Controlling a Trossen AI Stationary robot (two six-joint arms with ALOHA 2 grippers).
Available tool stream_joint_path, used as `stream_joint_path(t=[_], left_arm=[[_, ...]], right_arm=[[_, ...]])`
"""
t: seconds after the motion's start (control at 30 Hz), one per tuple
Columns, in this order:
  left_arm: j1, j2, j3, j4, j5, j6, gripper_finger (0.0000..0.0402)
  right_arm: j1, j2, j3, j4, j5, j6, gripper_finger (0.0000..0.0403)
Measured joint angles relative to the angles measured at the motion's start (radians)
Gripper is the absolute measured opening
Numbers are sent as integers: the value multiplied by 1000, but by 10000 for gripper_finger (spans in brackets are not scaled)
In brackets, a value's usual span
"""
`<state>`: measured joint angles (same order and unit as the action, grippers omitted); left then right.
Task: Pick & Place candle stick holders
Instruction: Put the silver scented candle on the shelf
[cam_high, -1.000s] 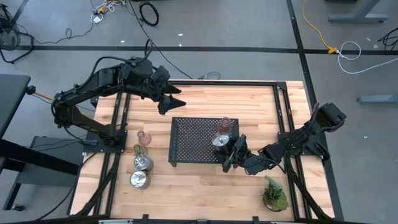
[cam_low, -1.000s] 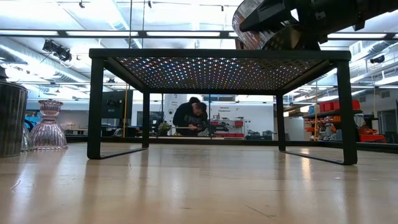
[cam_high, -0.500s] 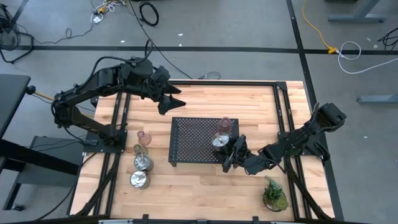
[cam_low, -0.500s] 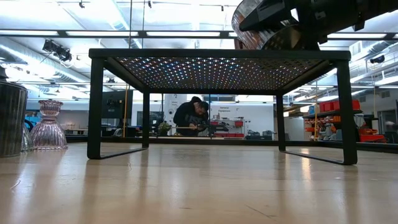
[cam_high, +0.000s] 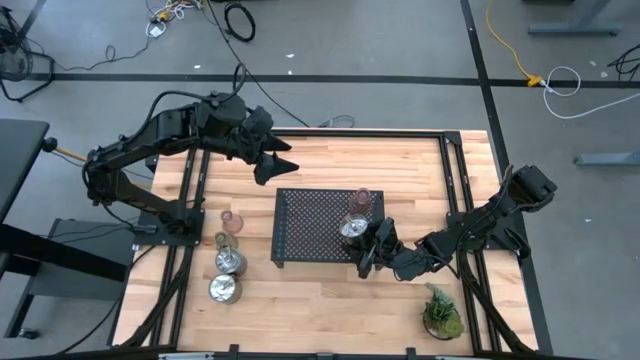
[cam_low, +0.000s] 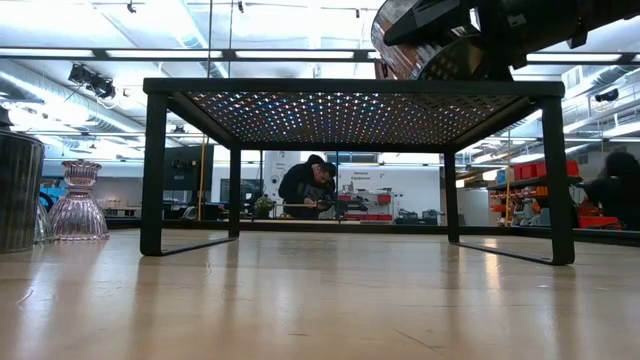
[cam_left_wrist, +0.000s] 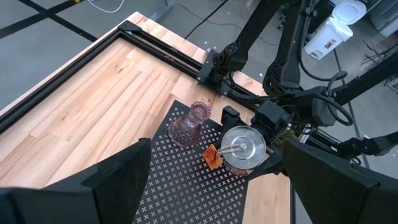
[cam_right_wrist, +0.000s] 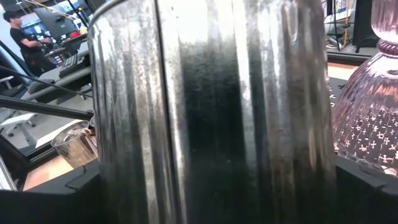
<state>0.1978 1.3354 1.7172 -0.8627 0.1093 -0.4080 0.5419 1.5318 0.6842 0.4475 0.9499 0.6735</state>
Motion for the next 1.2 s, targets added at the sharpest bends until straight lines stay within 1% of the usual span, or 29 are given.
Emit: stream_joint_path(t=[0.23,0.43,1.03,1.13,1.2], left_arm=[[-1,0,0,0,0,0,362],[-1,0,0,0,0,1,362],[-1,0,0,-3,0,1,362],[-1,0,0,-3,0,1,362],[-1,0,0,-3,0,1,362]], right_arm=[[-1,0,0,0,-1,-1,398],[-2,0,0,-1,-35,-34,400],[-32,0,0,-4,-72,-59,400],[-39,-1,1,-3,-97,-73,400],[-39,-1,1,1,-87,-92,400]])
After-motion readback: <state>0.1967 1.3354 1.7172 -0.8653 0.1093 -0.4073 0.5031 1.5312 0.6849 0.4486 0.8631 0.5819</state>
